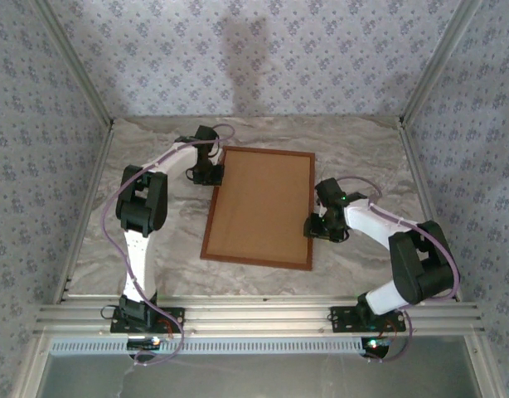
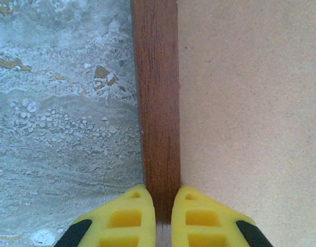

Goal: Put the photo into the frame

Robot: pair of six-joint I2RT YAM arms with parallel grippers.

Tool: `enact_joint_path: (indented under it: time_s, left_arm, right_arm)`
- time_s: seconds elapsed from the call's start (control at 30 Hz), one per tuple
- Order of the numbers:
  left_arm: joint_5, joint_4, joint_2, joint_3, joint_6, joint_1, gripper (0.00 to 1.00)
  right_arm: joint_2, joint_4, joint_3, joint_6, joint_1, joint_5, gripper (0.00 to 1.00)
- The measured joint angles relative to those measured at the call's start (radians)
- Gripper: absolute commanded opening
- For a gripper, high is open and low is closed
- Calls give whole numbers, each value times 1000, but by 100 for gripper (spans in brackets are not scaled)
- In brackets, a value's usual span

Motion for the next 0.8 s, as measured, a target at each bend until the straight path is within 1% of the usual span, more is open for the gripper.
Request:
enact_joint_path:
  time_s: [0.47,0.8]
  left_arm:
    - [0,0,0,0,0,0,0]
    - [2,2,0,0,0,0,0]
  right_arm:
    - [26,2,2,8,9,5,51]
    - [92,-11,43,22,22,-2,51]
